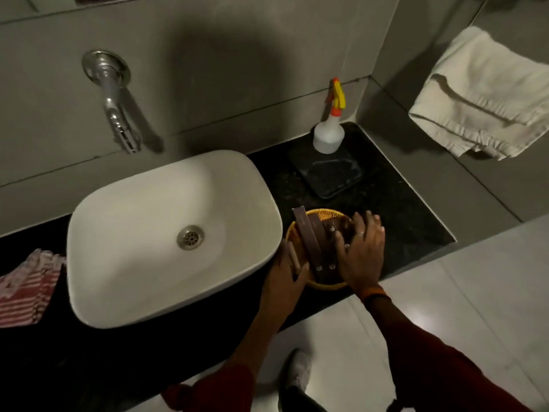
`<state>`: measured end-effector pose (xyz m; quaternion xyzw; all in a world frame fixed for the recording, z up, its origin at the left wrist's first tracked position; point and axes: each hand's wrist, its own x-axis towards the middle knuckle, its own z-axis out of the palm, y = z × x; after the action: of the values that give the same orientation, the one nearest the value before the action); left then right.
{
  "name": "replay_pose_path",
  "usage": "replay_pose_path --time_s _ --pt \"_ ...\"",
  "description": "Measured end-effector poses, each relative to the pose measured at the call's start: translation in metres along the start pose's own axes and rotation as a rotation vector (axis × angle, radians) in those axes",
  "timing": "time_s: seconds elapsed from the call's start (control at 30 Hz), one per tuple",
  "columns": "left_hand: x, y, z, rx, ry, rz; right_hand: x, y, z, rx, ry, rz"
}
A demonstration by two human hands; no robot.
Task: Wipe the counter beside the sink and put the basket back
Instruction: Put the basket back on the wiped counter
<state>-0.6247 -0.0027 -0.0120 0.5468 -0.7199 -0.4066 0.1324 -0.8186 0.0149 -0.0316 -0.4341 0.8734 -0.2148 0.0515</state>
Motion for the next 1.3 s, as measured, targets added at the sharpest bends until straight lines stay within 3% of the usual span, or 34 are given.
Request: replay_pose_path --time_s 0.1,0.2,0.37,0.57,0.8,1.0,1.3 --pt "0.005 0.008 0.004 -0.206 0.025 -0.220 -0.009 0.011 0.000 0.141 -0.123 0.171" --pt "0.011 0.007 -0.002 -0.303 0.013 -0.283 -0.012 0.010 -0.008 0.264 -0.146 0.212" --pt "-0.005 -0.005 -0.010 -0.244 -0.026 -0.253 -0.049 0.006 -0.025 0.196 -0.080 0.082" --pt "-0.105 -0.068 -0.048 -0.234 0.002 -0.243 -0.178 -0.021 -0.031 0.398 -0.126 0.193" --pt "-0.206 -0.198 -0.154 -0.296 0.137 -0.438 -0.289 -0.153 0.016 0.471 -0.330 0.149" --pt "-0.267 -0.330 -0.289 -0.227 0.277 -0.458 -0.360 -0.312 0.083 0.505 -0.512 -0.058" --pt "-0.253 -0.436 -0.412 -0.377 0.341 -0.531 -0.379 -0.472 0.148 0.500 -0.500 -0.099"
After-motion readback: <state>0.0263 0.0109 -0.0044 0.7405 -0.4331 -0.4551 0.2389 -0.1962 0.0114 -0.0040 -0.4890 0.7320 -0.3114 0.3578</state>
